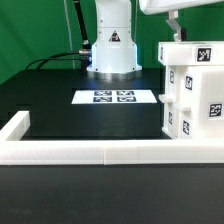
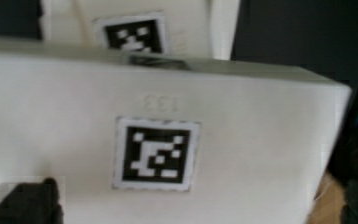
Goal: Assemble cabinet
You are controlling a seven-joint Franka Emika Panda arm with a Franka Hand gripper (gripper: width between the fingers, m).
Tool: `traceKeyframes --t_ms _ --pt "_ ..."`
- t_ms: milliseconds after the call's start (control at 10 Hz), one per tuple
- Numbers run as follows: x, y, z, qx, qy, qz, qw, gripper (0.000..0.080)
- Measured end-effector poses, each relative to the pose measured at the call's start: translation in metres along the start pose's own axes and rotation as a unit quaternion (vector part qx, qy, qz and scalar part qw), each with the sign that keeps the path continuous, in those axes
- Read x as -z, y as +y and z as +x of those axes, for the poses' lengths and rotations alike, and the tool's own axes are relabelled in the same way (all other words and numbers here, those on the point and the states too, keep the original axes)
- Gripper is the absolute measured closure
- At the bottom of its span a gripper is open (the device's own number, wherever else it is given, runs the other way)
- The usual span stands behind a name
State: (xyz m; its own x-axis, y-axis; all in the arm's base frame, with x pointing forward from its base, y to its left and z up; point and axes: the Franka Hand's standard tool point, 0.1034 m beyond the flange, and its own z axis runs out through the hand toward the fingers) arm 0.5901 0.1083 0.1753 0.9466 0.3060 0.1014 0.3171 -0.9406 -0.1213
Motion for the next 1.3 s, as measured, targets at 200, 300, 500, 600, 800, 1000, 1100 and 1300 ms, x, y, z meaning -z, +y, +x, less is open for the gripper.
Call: traceKeyframes --t_ms 200,300,500,600,800,1000,1100,1300 --pt "0.000 0.002 0.000 0.138 -0.007 -0.015 0.990 0.0002" --pt "0.000 0.003 -0.001 0.197 -0.011 -0.022 0.980 0.0002" --pt "0.001 0.006 -0.001 0.283 -0.022 -0.035 0.958 0.0002" --pt "0.000 0.006 -0.001 0.307 -0.026 -0.037 0.951 0.0002" --pt "0.000 0.009 -0.002 0.366 -0.029 -0.036 0.930 0.0002" --pt "-0.004 0.007 -0.005 0.455 -0.045 -0.043 0.888 0.0002" --pt "-0.007 0.004 -0.006 0.494 -0.054 -0.045 0.867 0.0002" --pt "-0.016 0.004 -0.009 0.561 -0.072 -0.047 0.823 0.0002"
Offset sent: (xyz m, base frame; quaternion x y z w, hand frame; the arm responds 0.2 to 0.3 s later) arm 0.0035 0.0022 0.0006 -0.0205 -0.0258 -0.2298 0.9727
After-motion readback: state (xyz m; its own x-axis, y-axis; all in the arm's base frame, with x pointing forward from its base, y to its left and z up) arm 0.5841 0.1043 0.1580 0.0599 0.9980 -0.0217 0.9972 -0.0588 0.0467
